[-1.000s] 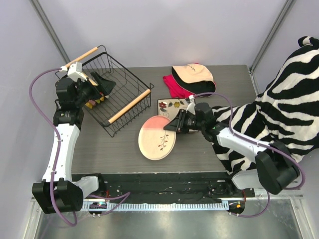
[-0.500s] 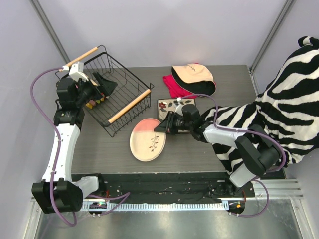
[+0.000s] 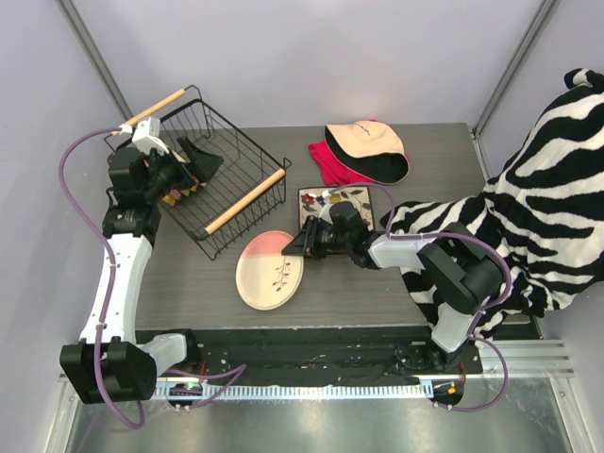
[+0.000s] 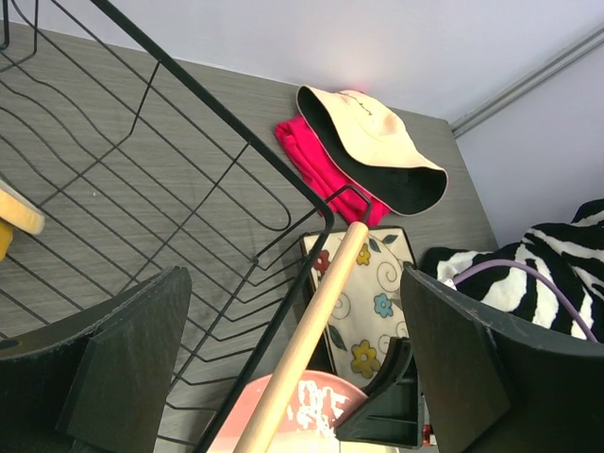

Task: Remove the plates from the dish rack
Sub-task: Place the plate at the center of the board.

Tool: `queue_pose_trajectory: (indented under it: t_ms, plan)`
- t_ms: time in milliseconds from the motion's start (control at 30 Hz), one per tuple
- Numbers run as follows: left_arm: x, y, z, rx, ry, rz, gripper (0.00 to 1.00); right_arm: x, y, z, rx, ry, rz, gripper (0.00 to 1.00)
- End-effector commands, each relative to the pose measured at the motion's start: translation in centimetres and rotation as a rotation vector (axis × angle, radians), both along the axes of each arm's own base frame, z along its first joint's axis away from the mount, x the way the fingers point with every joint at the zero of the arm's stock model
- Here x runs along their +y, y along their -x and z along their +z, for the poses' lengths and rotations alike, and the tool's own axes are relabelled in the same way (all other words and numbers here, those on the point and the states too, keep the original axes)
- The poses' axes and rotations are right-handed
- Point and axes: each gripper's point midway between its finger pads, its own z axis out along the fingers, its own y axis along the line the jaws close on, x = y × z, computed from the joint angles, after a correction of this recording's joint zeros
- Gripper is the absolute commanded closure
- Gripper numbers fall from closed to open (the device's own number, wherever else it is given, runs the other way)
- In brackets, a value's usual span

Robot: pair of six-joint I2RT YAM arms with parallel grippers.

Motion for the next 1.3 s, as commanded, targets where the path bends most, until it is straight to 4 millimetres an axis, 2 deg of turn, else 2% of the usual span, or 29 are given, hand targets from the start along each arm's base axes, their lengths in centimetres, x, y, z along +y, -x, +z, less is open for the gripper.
queue_pose_trajectory:
  t_ms: [0,233,333,600,733,1067,1267]
  plan:
    - [-0.5,0.1,1.3,-0.040,-0.021,-0.026,0.03,2.5,-1.4,4.7,-0.124,-0.123,0.028,0.99]
    - [-0.6,0.2,1.3,-0.040,-0.024,-0.028,0.03,1.5,-1.5,0.8,-0.106,0.058,0.011,0.97]
    - [-0.7,0.2,1.2,-0.038,-0.023,-0.032,0.03,1.0,-1.6,-0.2,-0.125,0.142,0.005,0.95]
    - [-0.8,0.2,1.2,-0.041,-0.025,-0.036,0.03,0.9,-1.2,-1.6,-0.154,0.252,0.018,0.88]
    - [-0.9,0.2,1.1,-0.036,-0.025,-0.036,0.03,1.0,-0.7,-2.6,-0.152,0.313,0.040,0.81]
    - [-1.1,0.4,1.3,-0.041,-0.026,-0.045,0.03,1.0,-0.4,-3.5,-0.143,0.375,0.052,0.69]
    - [-1.2,0.4,1.3,-0.042,-0.027,-0.049,0.03,1.2,0.0,-3.8,-0.133,0.378,0.065,0.68]
